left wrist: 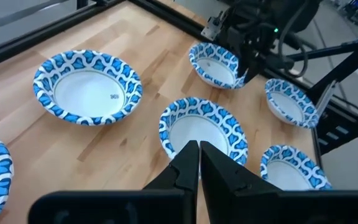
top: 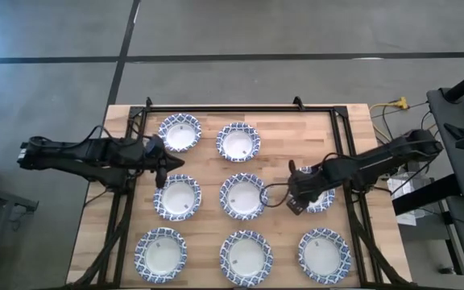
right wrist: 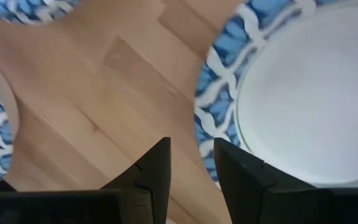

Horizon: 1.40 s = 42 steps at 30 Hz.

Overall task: Nest bowls inside each other
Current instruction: Stack the white patterned bowl on top of the other white patterned bowl

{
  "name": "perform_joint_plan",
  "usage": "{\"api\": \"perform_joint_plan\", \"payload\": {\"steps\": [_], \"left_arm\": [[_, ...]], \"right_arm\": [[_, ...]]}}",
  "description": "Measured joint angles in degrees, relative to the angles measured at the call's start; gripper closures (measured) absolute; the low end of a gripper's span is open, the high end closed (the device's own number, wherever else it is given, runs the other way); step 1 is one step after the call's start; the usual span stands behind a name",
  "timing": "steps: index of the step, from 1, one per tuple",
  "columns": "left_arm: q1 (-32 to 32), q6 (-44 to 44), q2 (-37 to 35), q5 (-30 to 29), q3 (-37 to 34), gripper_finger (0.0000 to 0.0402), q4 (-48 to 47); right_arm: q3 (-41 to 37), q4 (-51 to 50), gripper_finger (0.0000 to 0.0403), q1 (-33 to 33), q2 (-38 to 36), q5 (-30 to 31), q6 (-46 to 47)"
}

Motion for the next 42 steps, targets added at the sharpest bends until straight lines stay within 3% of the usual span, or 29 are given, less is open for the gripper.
{"api": "perform_joint_plan", "payload": {"steps": [10, 20, 35, 42], "left_arm": [[0.0, -0.1, 3.4, 0.2, 0.0, 0.0402, 0.0], [0.0, 0.0, 2.0, 0.4, 0.0, 0.0402, 0.0], [0.0, 1.5, 1.4, 0.2, 0.1, 0.0402, 0.0], [0.0, 1.5, 1.6, 0.0, 0.1, 0.0402, 0.1]], "right_arm": [[-0.9, 2.1, 0.0286, 0.0, 4.7, -0.6, -4.2], [-0.8, 2.5, 0.0291, 0.0, 11.3, -1.3, -7.6], [-0.8, 2.1, 0.0385, 0.0, 8.9, -2.1, -8.9], [1.4, 0.8, 0.0393, 0.0, 6.8, -2.1, -10.4]]}}
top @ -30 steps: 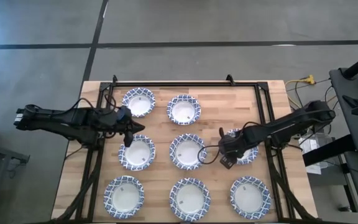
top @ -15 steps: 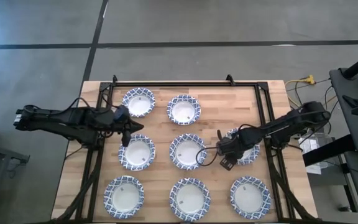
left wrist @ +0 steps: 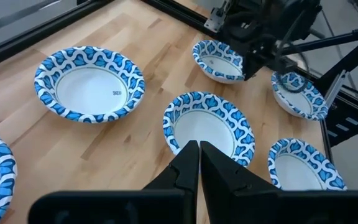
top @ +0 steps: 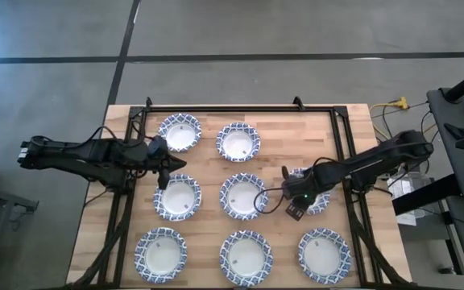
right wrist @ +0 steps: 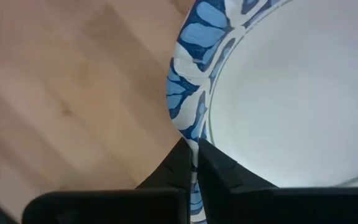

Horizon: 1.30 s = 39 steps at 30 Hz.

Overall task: Nest bowls inside each other
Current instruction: Stack the white patterned bowl on top of the other white patterned bowl

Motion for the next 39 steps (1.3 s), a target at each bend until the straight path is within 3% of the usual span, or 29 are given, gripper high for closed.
{"api": "perform_joint_plan", "payload": {"steps": [5, 11, 16, 26, 33, 39], "left_arm": [[0.0, -0.1, 0.2, 0.0, 0.0, 0.0402, 0.5], [0.0, -0.2, 0.3, 0.1, 0.0, 0.0402, 0.6], [0.0, -0.1, 0.6, 0.1, 0.0, 0.0402, 1.3], [0.0, 0.0, 0.9, -0.1, 0.0, 0.0402, 1.4], [0.0, -0.2, 0.1, -0.3, 0.1, 0.0402, 3.4], [0.0, -0.2, -0.7, -0.3, 0.1, 0.0402, 3.4]], "right_arm": [[5.8, 0.2, 0.0393, 0.0, -0.4, 2.6, -1.5], [16.5, -2.1, 0.0394, 0.0, 1.2, 13.8, -5.4], [26.5, -2.9, 0.0394, 0.0, 5.6, 20.4, -16.5], [43.1, -5.8, 0.0394, 4.5, 23.0, 20.6, -52.9], [49.4, -16.5, 0.0394, 6.2, 32.8, 20.6, -66.9], [50.3, -16.6, 0.0394, 5.7, 36.1, 21.1, -70.9]]}}
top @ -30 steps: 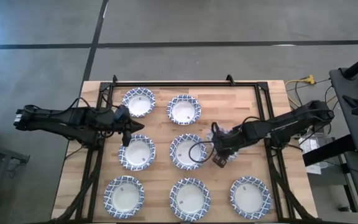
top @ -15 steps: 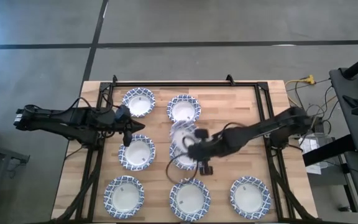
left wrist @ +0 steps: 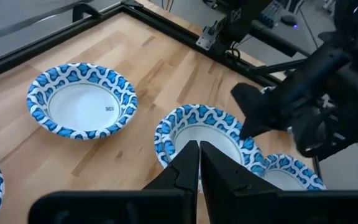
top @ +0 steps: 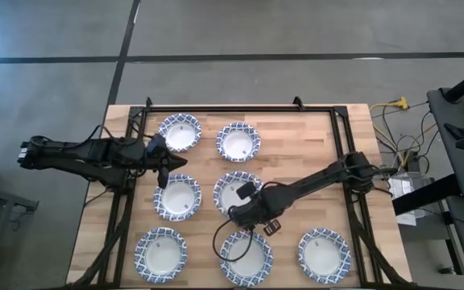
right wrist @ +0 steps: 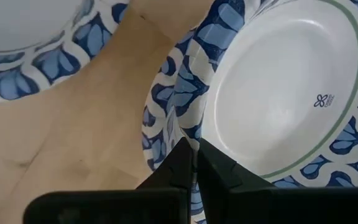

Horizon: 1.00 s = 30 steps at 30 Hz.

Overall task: Nest bowls inside each other
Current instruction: Stack the white patterned bowl on top of the other white patterned bowl

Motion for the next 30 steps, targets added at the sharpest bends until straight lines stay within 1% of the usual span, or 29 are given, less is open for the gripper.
{"api": "perform_joint_plan", "payload": {"steps": [7, 10, 12, 15, 18, 22, 26, 30], "left_arm": [[0.0, 0.0, -0.7, 0.0, 0.0, 0.0402, -0.1], [0.0, 0.0, -0.7, 0.0, 0.0, 0.0402, -0.2], [0.0, 0.0, -0.8, 0.0, 0.0, 0.0402, 0.0], [0.0, 0.0, -1.0, 1.1, 0.0, 0.0402, -0.1], [0.0, 0.0, -1.2, 1.5, 0.0, 0.0402, -0.1], [0.0, 0.0, -1.6, 1.5, 0.0, 0.0402, -0.1], [0.0, 0.0, -2.1, 1.5, 0.0, 0.0402, 0.0], [0.0, 0.0, -2.4, 1.5, 0.0, 0.0402, 0.0]], "right_arm": [[-1.4, -0.2, 0.0394, -0.6, 2.0, 0.0, -3.0], [-1.8, -0.4, 0.0393, -0.9, 3.0, -0.4, -2.3], [-2.0, -1.2, 0.0388, -1.3, 3.5, -2.6, -1.6], [-2.3, -1.3, 0.0374, -2.3, 3.6, -7.5, 0.7], [-2.3, -1.3, 0.0356, -3.3, 3.2, -9.6, 3.3], [-1.9, -1.1, 0.0326, -4.4, 0.6, -10.4, 4.4], [-1.9, -1.2, 0.0298, -5.5, -2.7, -13.0, 5.3], [-1.9, -0.9, 0.0284, -5.9, -6.8, -13.0, 5.3]]}}
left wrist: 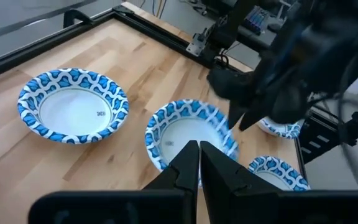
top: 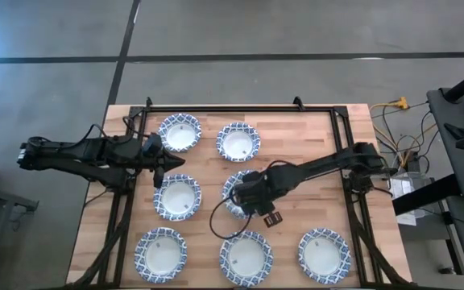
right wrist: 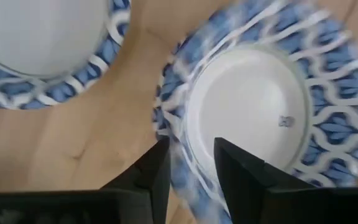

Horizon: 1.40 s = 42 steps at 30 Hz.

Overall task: Nest bowls inside each other
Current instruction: Stack the white patterned bowl on top of the other white patterned bowl, then stack the white patterned bowl on the top of white patterned bowl

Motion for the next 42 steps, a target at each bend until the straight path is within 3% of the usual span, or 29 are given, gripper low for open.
{"api": "perform_joint_plan", "payload": {"steps": [9, 28, 35, 42], "left_arm": [[0.0, -0.1, 1.3, 0.0, 0.0, 0.0402, 0.0], [0.0, -0.3, 1.7, 0.0, 0.1, 0.0402, 1.2], [0.0, -0.4, 1.2, 0.0, 0.1, 0.0402, 1.1], [0.0, -2.3, 0.1, 2.4, 0.1, 0.0402, -4.7]], "right_arm": [[0.0, 1.1, 0.0283, -0.1, -2.2, -0.1, 0.4], [-2.1, 1.2, 0.0350, -0.7, 6.8, -0.7, 4.0], [-1.9, -0.8, 0.0355, -1.4, 4.8, -0.6, 6.1], [-1.9, -2.0, 0.0355, -1.9, -0.3, -0.6, 15.9]]}}
